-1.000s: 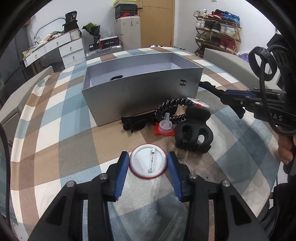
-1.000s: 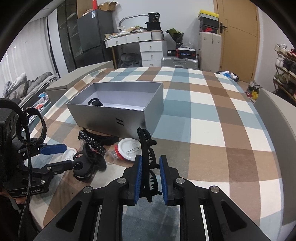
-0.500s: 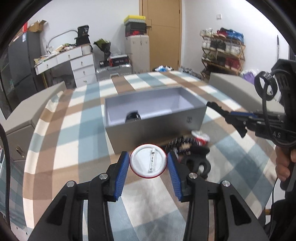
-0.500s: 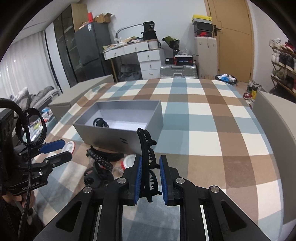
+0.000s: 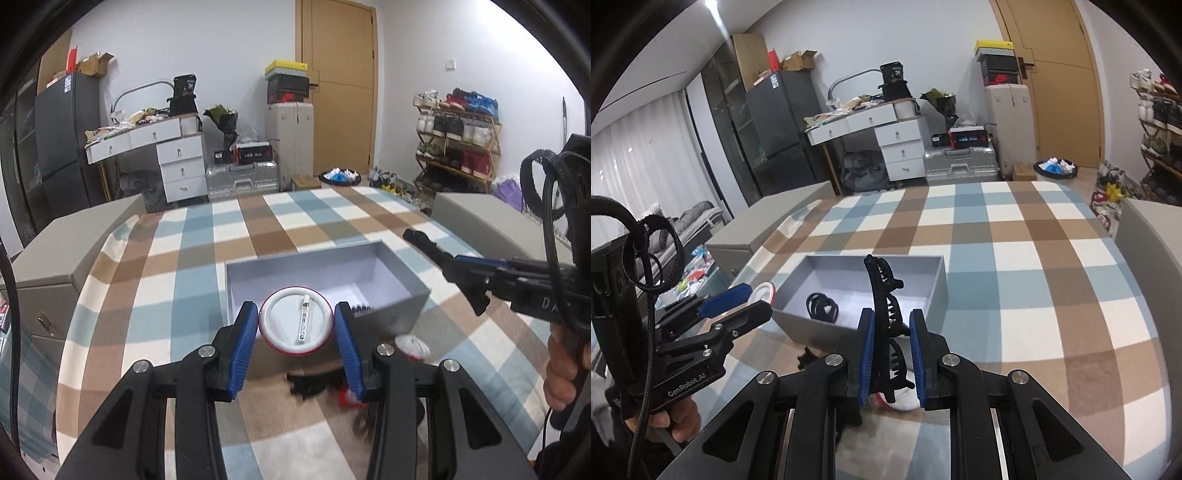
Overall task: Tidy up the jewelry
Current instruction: 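Carry the headband with the right gripper into the box while the left carries the badge there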
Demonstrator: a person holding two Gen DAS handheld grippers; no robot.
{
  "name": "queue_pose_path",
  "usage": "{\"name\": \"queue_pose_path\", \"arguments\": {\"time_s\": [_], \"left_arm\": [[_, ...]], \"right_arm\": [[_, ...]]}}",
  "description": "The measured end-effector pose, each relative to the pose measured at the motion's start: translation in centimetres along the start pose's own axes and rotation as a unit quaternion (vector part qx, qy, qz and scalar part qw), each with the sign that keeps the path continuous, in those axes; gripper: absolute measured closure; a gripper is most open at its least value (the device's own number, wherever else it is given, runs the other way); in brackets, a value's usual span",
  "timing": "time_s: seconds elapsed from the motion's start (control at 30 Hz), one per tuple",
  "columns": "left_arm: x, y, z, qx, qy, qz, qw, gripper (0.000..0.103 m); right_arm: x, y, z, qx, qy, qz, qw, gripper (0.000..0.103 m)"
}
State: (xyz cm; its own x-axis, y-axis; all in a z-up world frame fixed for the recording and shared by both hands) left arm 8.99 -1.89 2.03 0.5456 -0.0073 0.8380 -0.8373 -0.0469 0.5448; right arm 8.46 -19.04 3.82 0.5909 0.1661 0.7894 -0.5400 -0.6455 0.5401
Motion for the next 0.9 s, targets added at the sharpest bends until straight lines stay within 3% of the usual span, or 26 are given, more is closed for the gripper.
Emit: {"name": "queue_pose_path", "arguments": {"time_s": [0.4, 0.6, 0.9], "left_arm": [[1.2, -2.4, -1.2, 0.009, 0.027, 0.002, 0.9996, 0.066], [0.6, -3.3, -1.2, 0.020, 0.018, -0.003, 0.9996, 0.066], [0.3, -3.8, -1.5, 0.021, 0.039, -0.018, 0.9989, 0.066]], "right_arm": [[2.5, -1.2, -0.8, 0.025, 0.002, 0.025, 0.999, 0.085], [1.7, -3.7, 0.8, 0.026, -0.024, 0.003, 0.999, 0.085], [1.3, -3.8, 1.0, 0.025, -0.028, 0.001, 0.999, 0.085]]}}
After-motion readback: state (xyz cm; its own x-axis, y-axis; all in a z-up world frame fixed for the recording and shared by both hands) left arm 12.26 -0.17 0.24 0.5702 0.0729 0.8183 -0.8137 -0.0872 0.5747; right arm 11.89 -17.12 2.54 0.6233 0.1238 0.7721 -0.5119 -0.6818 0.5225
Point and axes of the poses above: each gripper's, at about its wrist camera, not at the fingertips, and y roughly against the way its jaws point, z to its right, x to its top, the point moved 3 cm from there along -y, roughly the way its jaws point, and after that the axes turned 5 degrees about x, right-handed, at the moved point
